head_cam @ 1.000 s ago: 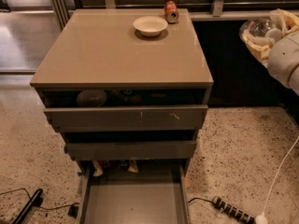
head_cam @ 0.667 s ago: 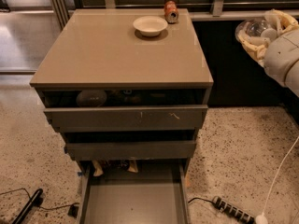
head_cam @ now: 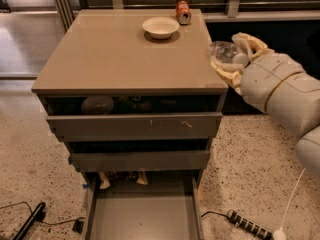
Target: Pick water bottle from bottom drawer and place on counter
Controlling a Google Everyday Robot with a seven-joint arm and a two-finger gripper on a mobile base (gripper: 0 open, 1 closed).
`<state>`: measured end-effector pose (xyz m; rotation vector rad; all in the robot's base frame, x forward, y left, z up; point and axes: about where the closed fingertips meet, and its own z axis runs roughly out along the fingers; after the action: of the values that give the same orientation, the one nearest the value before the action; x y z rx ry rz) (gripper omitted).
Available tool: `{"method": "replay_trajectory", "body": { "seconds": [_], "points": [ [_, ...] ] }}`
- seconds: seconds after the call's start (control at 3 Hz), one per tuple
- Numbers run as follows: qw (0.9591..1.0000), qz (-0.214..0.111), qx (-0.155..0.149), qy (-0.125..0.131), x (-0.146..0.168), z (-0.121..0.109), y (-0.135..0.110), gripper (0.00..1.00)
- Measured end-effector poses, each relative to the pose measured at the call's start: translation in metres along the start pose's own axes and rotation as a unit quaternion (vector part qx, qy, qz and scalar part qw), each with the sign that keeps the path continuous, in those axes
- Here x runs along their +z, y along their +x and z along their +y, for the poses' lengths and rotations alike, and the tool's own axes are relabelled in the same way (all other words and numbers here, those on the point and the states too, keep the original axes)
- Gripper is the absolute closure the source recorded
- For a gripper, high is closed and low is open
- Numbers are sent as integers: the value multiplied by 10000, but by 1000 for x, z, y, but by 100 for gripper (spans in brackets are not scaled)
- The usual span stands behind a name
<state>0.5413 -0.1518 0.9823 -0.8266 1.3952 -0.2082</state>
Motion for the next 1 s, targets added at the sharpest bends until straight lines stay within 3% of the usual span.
{"method": "replay_trajectory", "body": {
  "seconds": [0.33,1.0],
  "points": [
    [9975,-383,-16,-596,-11,51,-22,100],
    [9964,-410,-6,-745,-3,56,-23,100]
  ]
}}
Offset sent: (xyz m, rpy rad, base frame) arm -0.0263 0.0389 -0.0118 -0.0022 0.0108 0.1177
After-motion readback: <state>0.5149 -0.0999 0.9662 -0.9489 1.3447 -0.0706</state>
